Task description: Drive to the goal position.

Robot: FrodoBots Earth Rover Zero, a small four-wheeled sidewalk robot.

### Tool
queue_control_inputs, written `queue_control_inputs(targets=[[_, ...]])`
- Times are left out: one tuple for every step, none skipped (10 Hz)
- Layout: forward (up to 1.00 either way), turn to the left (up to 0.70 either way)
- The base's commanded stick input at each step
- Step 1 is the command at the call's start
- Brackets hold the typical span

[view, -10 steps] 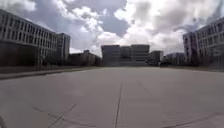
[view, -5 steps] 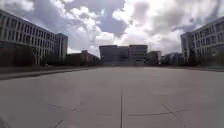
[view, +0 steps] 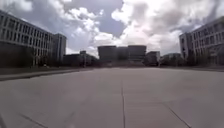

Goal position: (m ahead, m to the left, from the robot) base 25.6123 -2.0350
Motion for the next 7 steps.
queue_control_inputs(targets=[[1.00, -0.27], [1.00, -0.27], [1.00, -0.18], [1.00, 0.00], [1.00, 0.00], [1.00, 0.00], [1.00, 0.00]])
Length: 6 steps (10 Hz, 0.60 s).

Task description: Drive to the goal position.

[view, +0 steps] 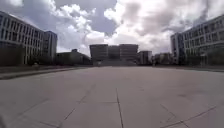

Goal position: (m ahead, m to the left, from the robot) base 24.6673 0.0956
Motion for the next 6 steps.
queue_control_inputs(targets=[[1.00, 0.00], [1.00, 0.00], [1.00, 0.00], [1.00, 0.00], [1.00, 0.00], [1.00, 0.00]])
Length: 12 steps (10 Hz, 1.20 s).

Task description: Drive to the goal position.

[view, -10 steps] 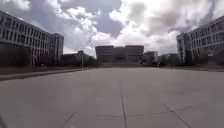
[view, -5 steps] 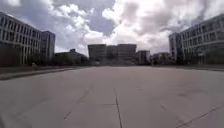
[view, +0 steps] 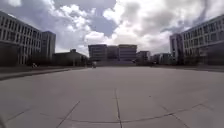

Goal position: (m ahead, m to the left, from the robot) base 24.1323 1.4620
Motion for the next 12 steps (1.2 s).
queue_control_inputs(targets=[[1.00, 0.00], [1.00, 0.00], [1.00, 0.00], [1.00, 0.00], [1.00, 0.00], [1.00, 0.00], [1.00, 0.00], [1.00, 0.00], [1.00, 0.00], [1.00, 0.00], [1.00, 0.00], [1.00, 0.00]])
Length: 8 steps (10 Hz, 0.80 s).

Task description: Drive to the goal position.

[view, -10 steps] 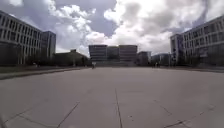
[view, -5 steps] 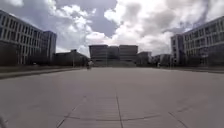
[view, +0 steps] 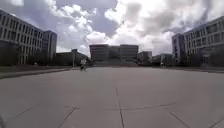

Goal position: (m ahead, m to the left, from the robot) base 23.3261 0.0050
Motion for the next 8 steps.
queue_control_inputs(targets=[[1.00, 0.00], [1.00, 0.00], [1.00, 0.00], [1.00, 0.00], [1.00, 0.00], [1.00, 0.00], [1.00, 0.00], [1.00, 0.00]])
